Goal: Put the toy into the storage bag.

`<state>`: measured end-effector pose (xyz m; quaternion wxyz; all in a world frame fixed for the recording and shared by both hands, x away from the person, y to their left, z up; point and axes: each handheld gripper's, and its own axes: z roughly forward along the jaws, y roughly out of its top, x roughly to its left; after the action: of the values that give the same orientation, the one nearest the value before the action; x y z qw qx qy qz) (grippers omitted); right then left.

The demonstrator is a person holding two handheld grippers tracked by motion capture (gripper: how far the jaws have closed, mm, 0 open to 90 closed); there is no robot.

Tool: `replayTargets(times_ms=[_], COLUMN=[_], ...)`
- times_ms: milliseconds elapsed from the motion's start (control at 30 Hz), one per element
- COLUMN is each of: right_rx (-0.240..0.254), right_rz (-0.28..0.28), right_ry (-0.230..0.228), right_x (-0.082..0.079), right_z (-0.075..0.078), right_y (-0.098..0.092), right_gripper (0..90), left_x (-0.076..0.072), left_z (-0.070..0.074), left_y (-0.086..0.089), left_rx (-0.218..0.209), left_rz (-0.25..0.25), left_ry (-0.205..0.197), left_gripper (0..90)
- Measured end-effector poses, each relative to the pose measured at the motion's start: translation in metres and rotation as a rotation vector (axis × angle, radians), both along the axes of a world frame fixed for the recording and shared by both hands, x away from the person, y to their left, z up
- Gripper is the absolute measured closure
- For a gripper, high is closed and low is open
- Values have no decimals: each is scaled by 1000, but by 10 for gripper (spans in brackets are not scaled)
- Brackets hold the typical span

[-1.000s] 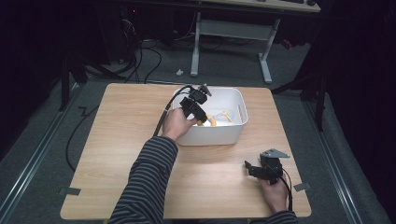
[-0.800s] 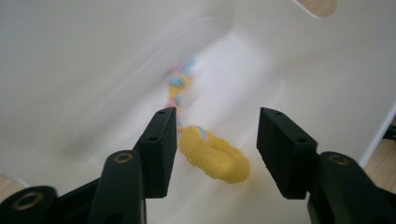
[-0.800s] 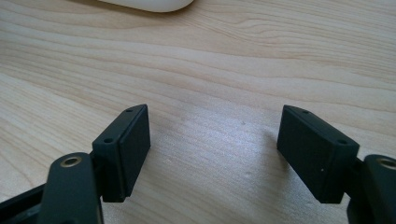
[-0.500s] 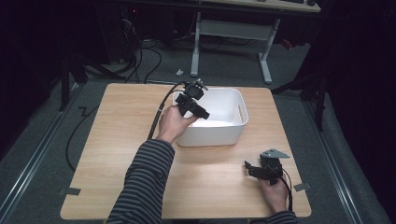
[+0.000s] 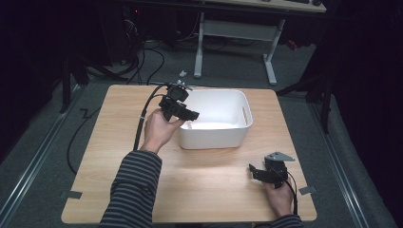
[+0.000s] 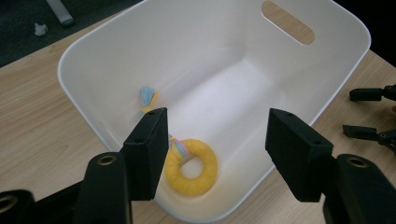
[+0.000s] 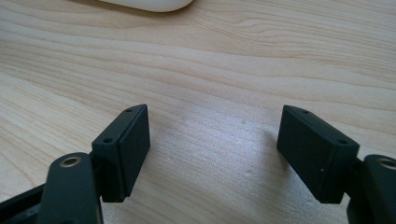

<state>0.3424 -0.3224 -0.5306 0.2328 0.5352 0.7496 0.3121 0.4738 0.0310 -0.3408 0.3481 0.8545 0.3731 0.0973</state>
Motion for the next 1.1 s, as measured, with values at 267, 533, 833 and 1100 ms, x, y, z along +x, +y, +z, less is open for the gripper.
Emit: replayTargets(times_ms=[267,533,833,1100], right_rx=[-2,-1,0,0], right_rz=[0,-3,-3,-2], right_ry=[-2,-2,0,0], right_x=[0,-1,-1,-1], right_z=[0,0,0,0], right_y=[0,0,0,0], right_gripper=[257,257,257,257], left_x=[-13,-30,-43,-49], left_z=[11,13,19,20], left_y=[23,43,62,78], left_rx=[-39,-23,-48,-57], left_rz=[7,24,41,67], left_ry=[-47,-91,-125,-133], left_gripper=[406,399,397,396])
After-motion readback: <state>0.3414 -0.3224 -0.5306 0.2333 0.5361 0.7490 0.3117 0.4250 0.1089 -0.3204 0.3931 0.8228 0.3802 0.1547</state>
